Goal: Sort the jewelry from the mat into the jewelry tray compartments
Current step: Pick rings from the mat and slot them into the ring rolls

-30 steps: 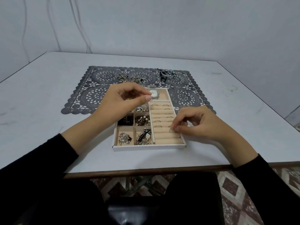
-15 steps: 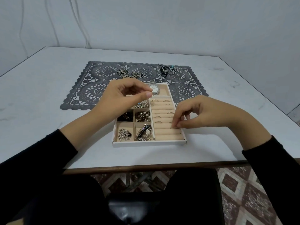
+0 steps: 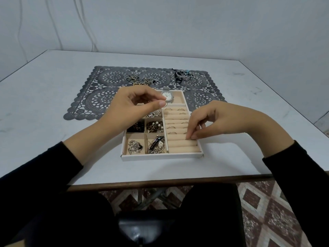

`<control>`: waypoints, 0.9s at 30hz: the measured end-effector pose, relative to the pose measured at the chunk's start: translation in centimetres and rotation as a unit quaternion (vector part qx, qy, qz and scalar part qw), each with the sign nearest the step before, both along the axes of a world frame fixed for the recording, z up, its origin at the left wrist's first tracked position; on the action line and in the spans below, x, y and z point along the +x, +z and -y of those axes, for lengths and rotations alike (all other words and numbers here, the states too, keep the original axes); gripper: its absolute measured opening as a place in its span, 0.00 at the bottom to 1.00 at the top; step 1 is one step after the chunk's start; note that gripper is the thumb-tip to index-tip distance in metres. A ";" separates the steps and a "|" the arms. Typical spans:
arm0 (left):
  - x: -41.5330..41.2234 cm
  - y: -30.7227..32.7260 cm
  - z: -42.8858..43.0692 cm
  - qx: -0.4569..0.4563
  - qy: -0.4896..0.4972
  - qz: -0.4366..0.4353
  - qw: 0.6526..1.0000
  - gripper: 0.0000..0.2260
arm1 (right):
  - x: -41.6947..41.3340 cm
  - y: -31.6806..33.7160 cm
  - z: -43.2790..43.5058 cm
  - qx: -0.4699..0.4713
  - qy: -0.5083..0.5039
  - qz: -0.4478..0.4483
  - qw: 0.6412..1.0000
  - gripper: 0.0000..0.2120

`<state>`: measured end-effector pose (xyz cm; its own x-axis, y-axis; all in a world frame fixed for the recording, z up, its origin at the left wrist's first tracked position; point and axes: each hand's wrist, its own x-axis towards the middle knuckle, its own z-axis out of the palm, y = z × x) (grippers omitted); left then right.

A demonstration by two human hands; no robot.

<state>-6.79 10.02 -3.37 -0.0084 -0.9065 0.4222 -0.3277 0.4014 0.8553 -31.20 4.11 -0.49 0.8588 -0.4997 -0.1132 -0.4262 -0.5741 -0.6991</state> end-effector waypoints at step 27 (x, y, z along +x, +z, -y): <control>-0.6 -0.1 -0.1 -0.010 -0.028 0.027 0.999 0.05 | -0.2 -4.9 4.0 -0.104 -0.371 0.246 0.889 0.07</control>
